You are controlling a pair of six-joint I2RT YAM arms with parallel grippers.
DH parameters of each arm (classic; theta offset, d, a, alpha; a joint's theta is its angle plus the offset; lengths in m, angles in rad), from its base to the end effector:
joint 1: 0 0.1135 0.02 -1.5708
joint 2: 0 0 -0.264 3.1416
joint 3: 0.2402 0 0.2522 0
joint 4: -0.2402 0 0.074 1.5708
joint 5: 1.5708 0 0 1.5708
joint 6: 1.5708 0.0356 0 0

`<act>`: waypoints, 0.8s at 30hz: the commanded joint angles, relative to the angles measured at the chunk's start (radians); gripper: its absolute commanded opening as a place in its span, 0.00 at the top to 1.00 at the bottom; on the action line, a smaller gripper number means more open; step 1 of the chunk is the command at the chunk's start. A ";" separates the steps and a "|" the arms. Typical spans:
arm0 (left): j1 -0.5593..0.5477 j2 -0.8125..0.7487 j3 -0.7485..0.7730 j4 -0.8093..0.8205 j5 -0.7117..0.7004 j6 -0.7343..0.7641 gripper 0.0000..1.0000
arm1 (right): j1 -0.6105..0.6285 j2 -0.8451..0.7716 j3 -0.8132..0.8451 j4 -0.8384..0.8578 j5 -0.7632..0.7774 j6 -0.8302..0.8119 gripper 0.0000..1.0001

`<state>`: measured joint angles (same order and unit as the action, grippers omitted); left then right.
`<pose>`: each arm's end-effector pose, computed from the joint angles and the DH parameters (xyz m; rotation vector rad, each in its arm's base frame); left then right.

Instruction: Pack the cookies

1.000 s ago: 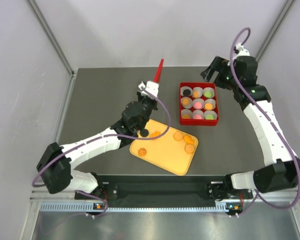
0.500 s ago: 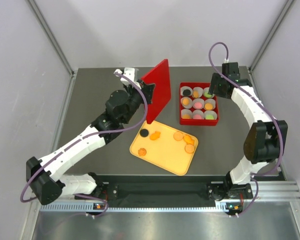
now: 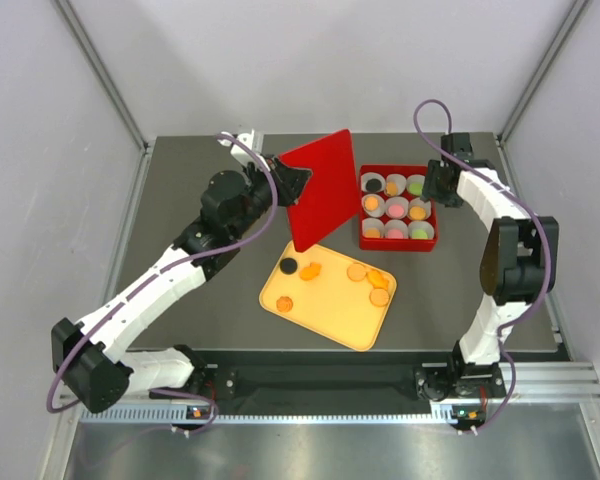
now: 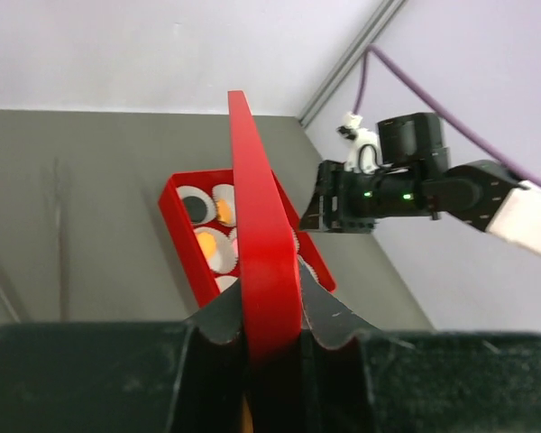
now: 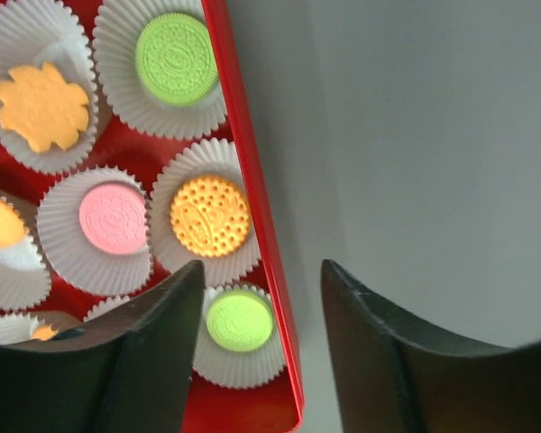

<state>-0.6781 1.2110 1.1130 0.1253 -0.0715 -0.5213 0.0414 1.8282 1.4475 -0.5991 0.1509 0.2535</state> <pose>0.2245 -0.1775 0.3993 0.0672 1.6118 -0.8875 0.3976 0.0111 0.2428 0.3263 2.5145 -0.0762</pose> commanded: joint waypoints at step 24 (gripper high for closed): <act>0.118 0.012 0.025 0.109 0.262 -0.201 1.00 | -0.035 0.131 0.106 0.042 -0.025 0.042 0.69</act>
<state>-0.5735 1.2266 1.1130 0.1276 0.1467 -0.6838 0.0299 1.9514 1.5139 -0.5831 0.1291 0.2733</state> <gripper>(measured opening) 0.179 0.323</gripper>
